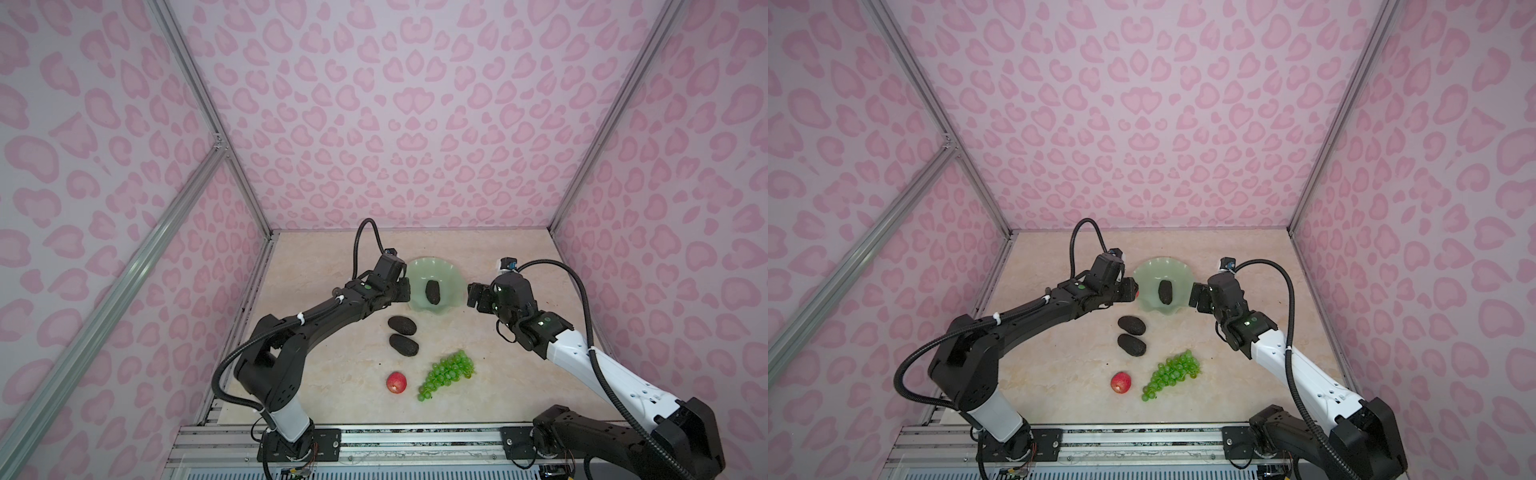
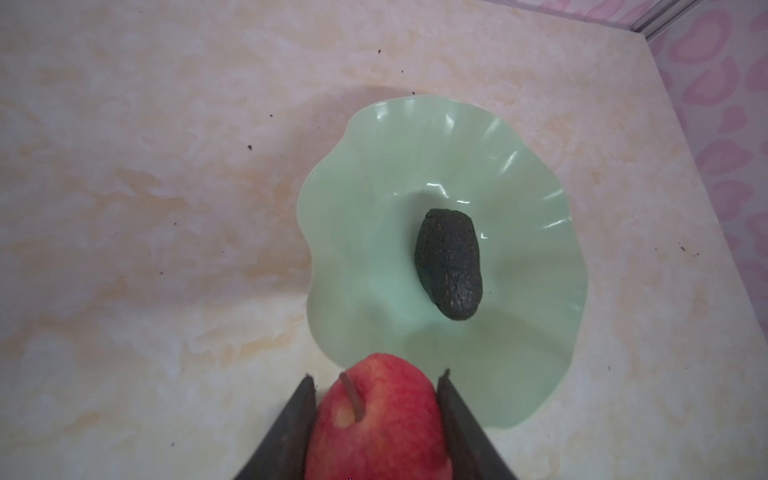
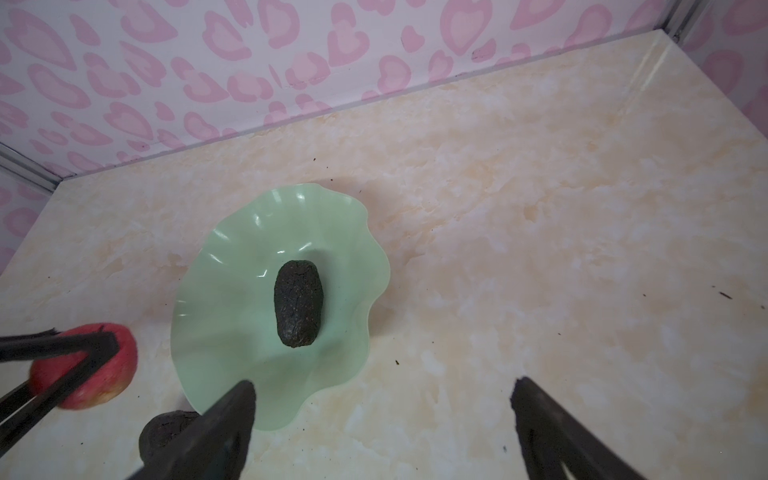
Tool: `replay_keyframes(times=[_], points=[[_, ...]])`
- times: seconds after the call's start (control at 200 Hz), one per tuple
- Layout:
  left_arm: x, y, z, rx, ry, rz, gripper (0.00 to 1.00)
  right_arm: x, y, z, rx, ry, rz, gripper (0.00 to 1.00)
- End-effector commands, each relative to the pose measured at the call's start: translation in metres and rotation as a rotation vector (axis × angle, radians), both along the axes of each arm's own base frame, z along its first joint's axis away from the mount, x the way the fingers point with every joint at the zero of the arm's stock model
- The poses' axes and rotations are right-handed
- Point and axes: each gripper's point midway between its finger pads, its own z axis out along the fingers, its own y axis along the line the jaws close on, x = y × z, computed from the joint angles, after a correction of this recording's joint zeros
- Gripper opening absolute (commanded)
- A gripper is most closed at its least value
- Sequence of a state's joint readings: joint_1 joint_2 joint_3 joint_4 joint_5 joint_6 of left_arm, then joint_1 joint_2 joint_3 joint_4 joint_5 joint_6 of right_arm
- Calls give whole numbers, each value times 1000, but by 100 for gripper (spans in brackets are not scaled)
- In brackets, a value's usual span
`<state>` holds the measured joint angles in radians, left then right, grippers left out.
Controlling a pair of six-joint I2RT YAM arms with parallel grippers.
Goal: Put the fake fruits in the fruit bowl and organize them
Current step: 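Grasp the red apple with the left gripper and drop it into the bowl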
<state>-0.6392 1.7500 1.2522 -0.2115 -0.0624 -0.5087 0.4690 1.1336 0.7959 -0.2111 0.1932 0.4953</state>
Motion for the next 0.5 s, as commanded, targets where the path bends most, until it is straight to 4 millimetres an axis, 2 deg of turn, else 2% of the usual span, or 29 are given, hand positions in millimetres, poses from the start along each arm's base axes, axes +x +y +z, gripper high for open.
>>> replay_keyframes(times=[0.0, 0.11, 0.26, 0.41, 0.495], points=[[23, -18, -5, 42, -23, -49, 43, -5, -3, -5, -2, 14, -4, 96], [40, -32, -19, 71, -10, -62, 44, -7, -4, -5, -8, 16, -2, 96], [53, -35, -40, 120, 13, -51, 47, -7, -8, -2, -26, 10, -7, 96], [56, -37, -58, 163, 54, -57, 51, -4, -13, 2, -33, 6, -11, 96], [56, -40, -63, 159, 69, -67, 57, -2, -14, 5, -31, -1, -11, 96]])
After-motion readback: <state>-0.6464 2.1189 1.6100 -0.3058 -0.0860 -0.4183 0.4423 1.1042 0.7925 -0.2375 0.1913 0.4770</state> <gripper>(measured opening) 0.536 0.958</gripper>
